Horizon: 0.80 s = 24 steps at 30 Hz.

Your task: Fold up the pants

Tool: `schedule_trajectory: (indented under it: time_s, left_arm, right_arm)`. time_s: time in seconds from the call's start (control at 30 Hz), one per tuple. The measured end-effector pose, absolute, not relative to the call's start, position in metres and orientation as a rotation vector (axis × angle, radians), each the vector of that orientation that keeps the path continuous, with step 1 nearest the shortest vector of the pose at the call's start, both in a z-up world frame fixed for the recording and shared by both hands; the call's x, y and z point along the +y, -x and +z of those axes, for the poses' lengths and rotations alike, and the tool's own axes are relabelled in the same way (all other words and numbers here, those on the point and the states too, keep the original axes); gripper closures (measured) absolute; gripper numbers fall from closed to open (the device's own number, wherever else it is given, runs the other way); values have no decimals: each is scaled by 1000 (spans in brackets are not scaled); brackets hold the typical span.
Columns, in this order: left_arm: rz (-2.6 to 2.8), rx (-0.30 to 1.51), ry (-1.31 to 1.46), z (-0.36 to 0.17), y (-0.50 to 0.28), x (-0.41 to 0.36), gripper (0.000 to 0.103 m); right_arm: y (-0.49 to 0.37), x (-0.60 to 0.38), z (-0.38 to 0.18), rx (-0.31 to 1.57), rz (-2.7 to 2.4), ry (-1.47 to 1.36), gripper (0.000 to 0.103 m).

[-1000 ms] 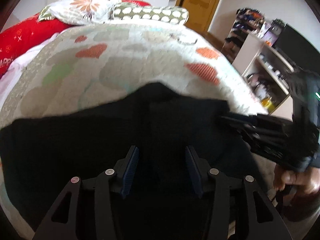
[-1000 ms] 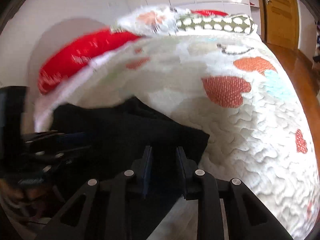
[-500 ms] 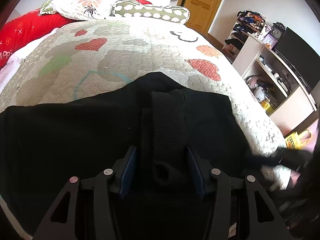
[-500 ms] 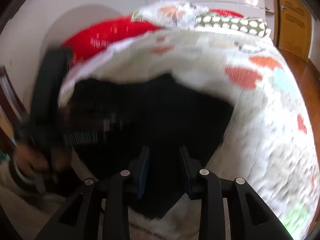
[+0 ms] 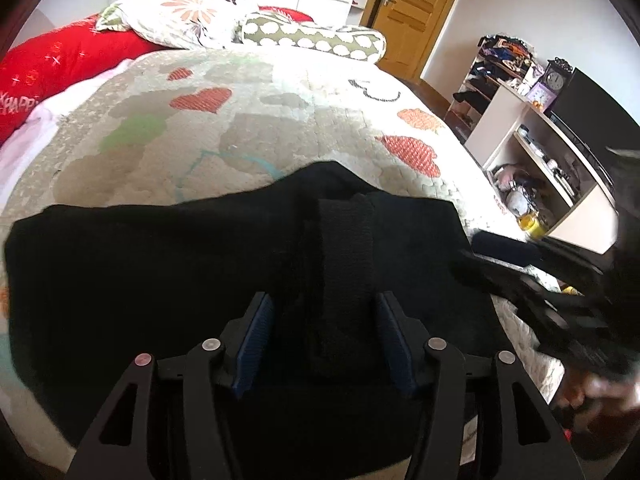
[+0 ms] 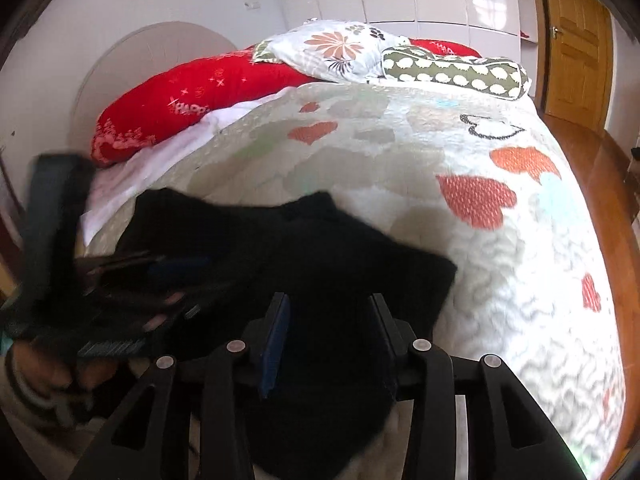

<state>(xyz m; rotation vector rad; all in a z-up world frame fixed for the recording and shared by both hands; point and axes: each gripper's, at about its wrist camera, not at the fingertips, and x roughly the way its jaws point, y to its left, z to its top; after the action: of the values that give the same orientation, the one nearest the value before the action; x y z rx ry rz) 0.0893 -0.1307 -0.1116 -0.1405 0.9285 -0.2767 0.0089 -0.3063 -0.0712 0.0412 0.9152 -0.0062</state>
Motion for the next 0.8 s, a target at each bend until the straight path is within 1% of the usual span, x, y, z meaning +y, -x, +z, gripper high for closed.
schedule_trajectory:
  time_s: [0.13, 0.23, 0.4, 0.47, 0.53, 0.6, 0.67, 0.7, 0.8]
  left_arm:
    - [-243, 919, 136, -108, -79, -118, 47]
    - [-223, 919, 155, -107, -74, -109, 47]
    - [-183, 914, 154, -104, -67, -100, 46]
    - [-179, 909, 164, -103, -66, -98, 44]
    - [-172, 909, 167, -104, -65, -96, 44]
    - [-165, 907, 166, -104, -63, -95, 44]
    - [-154, 906, 165, -104, -61, -94, 40]
    - [-148, 904, 165, -104, -59, -93, 40]
    - [-139, 897, 169, -101, -56, -90, 30]
  right_arm:
    - [-48, -303, -92, 946, -1, -51, 61]
    - [-74, -303, -118, 1007, -7, -54, 61]
    - [-63, -299, -97, 986, -22, -38, 60]
    - [-49, -293, -86, 957, 2, -37, 51]
    - [-35, -286, -85, 946, 27, -32, 44]
    - [-29, -275, -97, 973, 47, -17, 44]
    - [-28, -268, -117, 1011, 55, 9, 44]
    - [-26, -267, -119, 992, 45, 12, 43]
    - [-27, -271, -107, 998, 18, -49, 43]
